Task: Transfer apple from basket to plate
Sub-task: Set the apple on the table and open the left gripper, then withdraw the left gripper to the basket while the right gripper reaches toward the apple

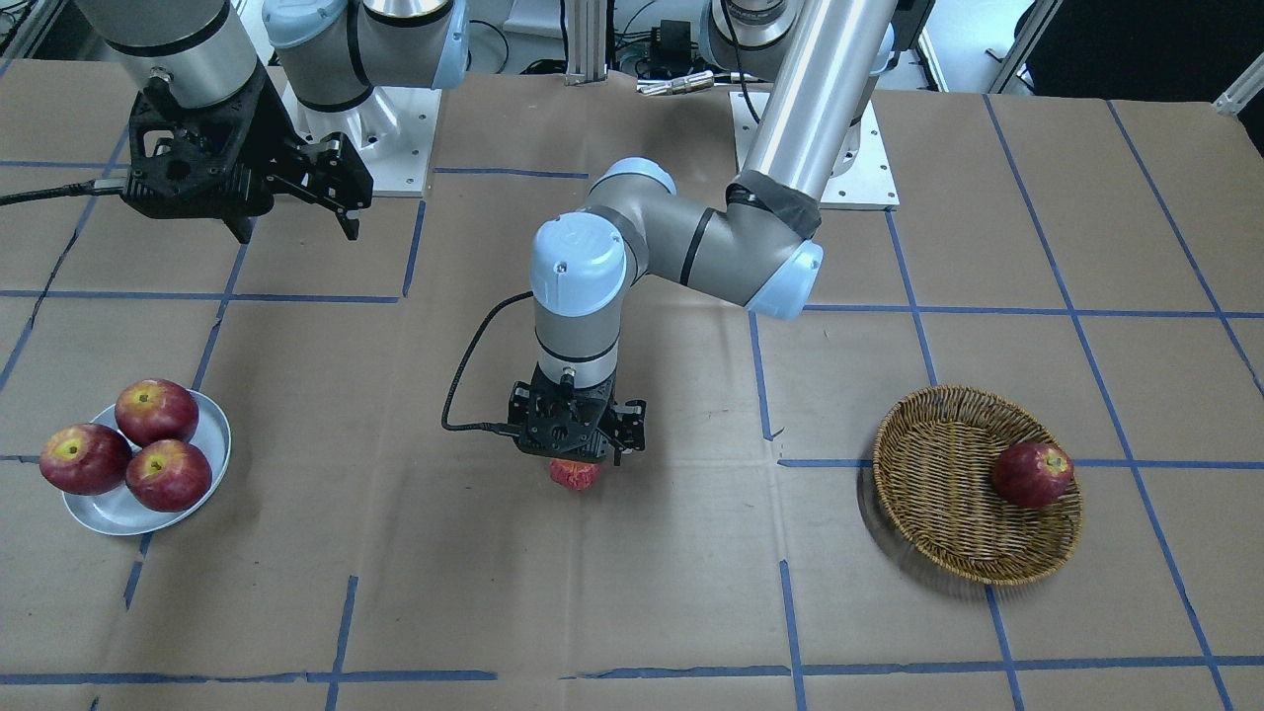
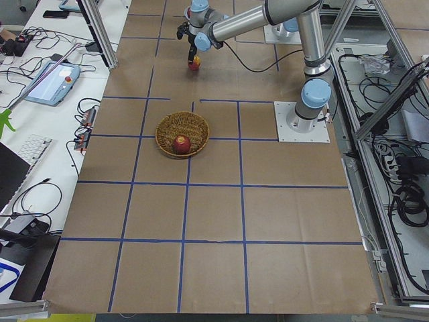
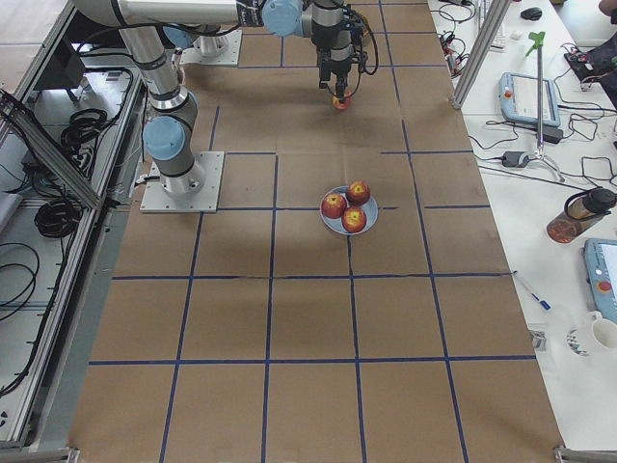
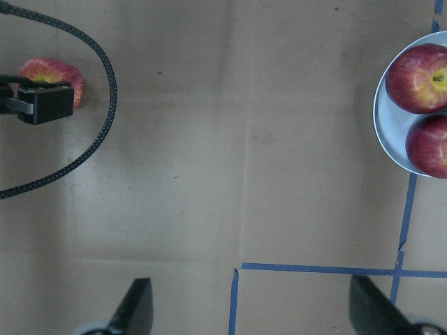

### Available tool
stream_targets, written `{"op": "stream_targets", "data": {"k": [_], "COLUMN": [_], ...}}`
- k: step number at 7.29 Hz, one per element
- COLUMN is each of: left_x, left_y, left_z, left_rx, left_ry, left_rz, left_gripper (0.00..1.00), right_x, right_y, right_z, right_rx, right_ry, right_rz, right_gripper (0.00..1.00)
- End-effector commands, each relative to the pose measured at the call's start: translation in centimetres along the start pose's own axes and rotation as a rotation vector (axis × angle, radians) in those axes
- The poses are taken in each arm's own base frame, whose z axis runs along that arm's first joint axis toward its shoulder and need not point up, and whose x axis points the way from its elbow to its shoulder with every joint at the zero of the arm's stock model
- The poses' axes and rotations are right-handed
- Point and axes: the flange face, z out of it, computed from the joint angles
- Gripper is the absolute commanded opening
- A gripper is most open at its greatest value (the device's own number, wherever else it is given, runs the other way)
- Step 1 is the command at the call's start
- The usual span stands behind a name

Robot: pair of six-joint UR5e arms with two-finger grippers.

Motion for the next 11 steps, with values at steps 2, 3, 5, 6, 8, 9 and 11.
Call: {"op": "stream_targets", "data": {"k": [2,3,5,6,8,9,11], "left_x": [-7.1,-10.8,-17.5,-19.2,-20.0,-19.9,-20.0], "left_y": [0.3,1.7,5.0,6.9,8.4,8.7,8.6], "left_z": [-10.3,-13.8,-20.5,-23.4,-26.7,-26.7,-24.5], "left_rx": [-0.054,-0.068,-0.116,-0.117,-0.131,-0.145,-0.179], "left_ry": [-0.021,-0.026,-0.033,-0.033,-0.032,-0.031,-0.033], "left_rz": [-0.007,0.023,-0.004,0.009,0.002,0.004,0.001], "left_gripper": [0.98,0.99,0.99,0.99,0.99,0.99,0.99], "right_x": [0.0,-0.1,-0.4,-0.5,-1.7,-4.7,-11.8], "right_y": [0.0,0.0,0.2,0.3,-1.5,-2.5,-4.8], "right_z": [0.0,0.0,0.0,-0.4,0.0,1.5,5.1], "right_rx": [-0.002,0.000,0.000,0.009,0.072,0.059,0.073], "right_ry": [0.000,0.000,0.002,0.001,0.003,0.003,0.003], "right_rz": [0.000,-0.001,-0.002,0.003,0.044,0.024,0.061], "right_gripper": [1.00,1.00,1.00,1.00,1.00,1.00,1.00]}}
